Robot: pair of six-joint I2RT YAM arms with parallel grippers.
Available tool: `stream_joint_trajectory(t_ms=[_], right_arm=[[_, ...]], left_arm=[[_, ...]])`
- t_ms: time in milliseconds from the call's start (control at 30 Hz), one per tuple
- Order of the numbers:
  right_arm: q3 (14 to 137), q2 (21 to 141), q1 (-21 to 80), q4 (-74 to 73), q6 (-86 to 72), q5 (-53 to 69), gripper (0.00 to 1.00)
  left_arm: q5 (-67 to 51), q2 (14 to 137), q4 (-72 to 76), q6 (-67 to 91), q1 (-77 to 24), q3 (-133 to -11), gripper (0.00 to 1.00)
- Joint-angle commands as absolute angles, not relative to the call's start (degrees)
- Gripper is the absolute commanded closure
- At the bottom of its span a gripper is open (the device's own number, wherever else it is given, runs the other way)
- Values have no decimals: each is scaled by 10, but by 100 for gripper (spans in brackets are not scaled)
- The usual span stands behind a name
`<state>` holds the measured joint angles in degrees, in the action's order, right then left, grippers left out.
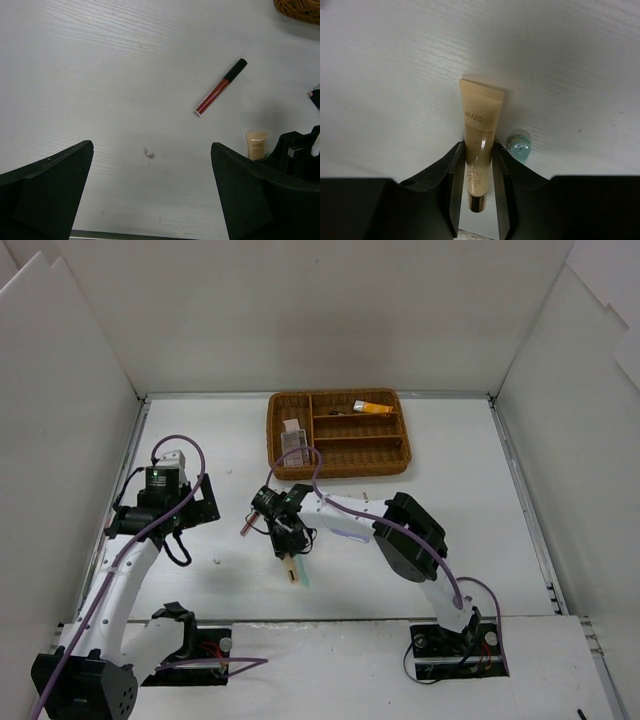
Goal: Organize the makeup
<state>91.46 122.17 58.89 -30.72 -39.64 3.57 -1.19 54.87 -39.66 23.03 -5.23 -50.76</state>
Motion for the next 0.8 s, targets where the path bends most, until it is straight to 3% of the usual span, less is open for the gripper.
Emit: stream_joint_trajectory(t_ms=[0, 133, 300, 567, 767], right_arm=[[941, 1223, 586, -317, -398, 40, 76], [945, 1216, 587, -318, -394, 33, 92], [946, 1169, 557, -317, -395, 14, 98], [993, 1098, 401, -295, -412, 3, 99], [1091, 1135, 283, -270, -464, -13, 96]], left_arm=[[-4, 553, -381, 234, -49, -513, 1], [-3, 554, -380, 235, -49, -514, 1], [-3, 555, -381, 236, -49, -514, 0], [-9, 550, -377, 237, -49, -512, 1], [-13, 541, -373, 234, -49, -510, 0]])
